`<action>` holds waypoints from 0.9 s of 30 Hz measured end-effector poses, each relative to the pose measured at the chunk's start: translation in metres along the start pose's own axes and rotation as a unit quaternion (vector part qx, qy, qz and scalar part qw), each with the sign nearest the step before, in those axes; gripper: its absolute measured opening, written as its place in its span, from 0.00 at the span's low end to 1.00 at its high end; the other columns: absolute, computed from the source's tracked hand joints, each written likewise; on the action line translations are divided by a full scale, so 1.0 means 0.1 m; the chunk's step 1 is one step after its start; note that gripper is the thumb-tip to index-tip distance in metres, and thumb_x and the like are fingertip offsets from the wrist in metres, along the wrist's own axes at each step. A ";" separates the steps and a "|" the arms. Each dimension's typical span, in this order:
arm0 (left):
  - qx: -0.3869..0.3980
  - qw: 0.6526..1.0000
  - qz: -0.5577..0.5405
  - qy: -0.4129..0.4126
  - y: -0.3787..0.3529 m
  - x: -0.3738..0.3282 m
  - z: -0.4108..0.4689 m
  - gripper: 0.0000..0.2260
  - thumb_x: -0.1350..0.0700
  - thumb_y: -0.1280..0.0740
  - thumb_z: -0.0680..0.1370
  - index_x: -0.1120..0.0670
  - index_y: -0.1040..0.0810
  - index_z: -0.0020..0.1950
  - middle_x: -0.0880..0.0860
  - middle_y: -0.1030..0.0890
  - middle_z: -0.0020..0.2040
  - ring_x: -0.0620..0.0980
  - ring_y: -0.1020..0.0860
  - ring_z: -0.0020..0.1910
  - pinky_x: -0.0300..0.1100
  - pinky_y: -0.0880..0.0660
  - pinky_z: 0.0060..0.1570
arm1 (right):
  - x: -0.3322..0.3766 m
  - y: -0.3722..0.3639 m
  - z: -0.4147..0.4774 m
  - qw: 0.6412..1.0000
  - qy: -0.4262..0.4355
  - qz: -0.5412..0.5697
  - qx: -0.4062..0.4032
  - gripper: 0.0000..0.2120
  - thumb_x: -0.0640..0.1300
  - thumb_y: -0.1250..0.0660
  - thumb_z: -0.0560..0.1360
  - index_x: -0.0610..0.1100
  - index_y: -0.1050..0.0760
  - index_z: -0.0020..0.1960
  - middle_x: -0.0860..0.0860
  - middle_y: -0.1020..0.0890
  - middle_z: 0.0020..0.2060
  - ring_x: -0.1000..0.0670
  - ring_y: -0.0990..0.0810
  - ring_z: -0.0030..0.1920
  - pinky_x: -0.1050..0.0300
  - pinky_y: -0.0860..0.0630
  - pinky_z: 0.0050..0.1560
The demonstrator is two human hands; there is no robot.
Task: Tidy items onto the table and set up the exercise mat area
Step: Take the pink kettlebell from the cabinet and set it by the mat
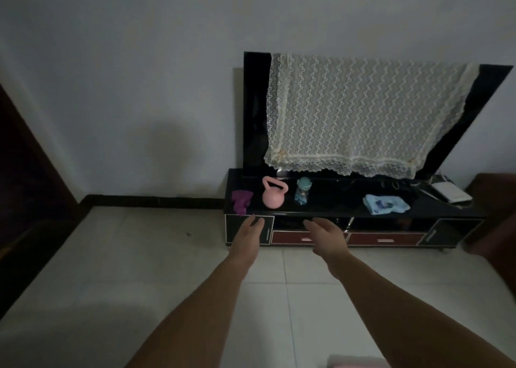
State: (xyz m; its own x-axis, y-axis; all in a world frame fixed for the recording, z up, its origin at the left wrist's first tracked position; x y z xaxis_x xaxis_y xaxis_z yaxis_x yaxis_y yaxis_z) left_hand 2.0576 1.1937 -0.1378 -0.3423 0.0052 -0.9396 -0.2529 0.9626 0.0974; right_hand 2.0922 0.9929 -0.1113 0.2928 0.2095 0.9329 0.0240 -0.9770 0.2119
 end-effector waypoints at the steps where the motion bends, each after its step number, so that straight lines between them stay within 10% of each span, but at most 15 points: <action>1: 0.001 1.000 0.002 0.000 0.01 -0.06 0.27 0.23 0.44 0.44 0.82 0.46 0.38 0.76 0.52 0.34 0.74 0.53 0.34 0.71 0.55 0.36 0.70 | 0.08 -0.07 0.23 1.000 0.000 -0.001 -0.002 0.23 0.49 0.32 0.78 0.42 0.29 0.70 0.46 0.23 0.63 0.44 0.25 0.63 0.42 0.28 0.67; 14: 0.021 0.999 0.031 0.034 -0.34 -0.63 2.92 0.30 0.38 0.45 0.78 0.52 0.36 0.75 0.54 0.32 0.74 0.57 0.34 0.72 0.56 0.38 0.72 | 0.47 -0.57 3.00 0.999 -0.032 0.005 0.012 0.18 0.47 0.32 0.77 0.38 0.24 0.63 0.47 0.22 0.42 0.47 0.23 0.46 0.47 0.27 0.49; 20: -0.033 0.995 0.000 0.095 -0.41 -0.24 4.20 0.44 0.26 0.42 0.62 0.49 0.30 0.72 0.53 0.27 0.71 0.56 0.29 0.70 0.60 0.34 0.70 | 0.46 -0.79 4.21 0.994 -0.095 0.009 0.053 0.26 0.50 0.32 0.78 0.41 0.31 0.73 0.43 0.25 0.66 0.42 0.27 0.66 0.40 0.30 0.68; 27: -0.059 0.983 -0.073 0.157 -0.56 0.12 4.98 0.35 0.27 0.37 0.65 0.43 0.25 0.67 0.48 0.23 0.66 0.52 0.27 0.67 0.55 0.33 0.69 | 0.31 -1.03 5.19 0.986 -0.132 -0.073 0.068 0.26 0.54 0.33 0.77 0.41 0.28 0.71 0.43 0.23 0.65 0.42 0.25 0.64 0.42 0.28 0.67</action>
State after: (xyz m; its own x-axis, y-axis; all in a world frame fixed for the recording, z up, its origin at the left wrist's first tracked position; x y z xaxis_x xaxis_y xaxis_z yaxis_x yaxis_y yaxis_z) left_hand 2.5180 1.2752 -0.3183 -0.5525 -0.2333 -0.8002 -0.4179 0.9082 0.0237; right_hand 2.5949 1.0794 -0.2553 0.5146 0.3483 0.7835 0.2074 -0.9372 0.2804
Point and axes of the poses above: each hand's wrist, its own z-axis towards the middle knuckle, its own y-axis out of the back of the hand, x = y × z, the point moved 8 cm from there along z, towards the middle knuckle
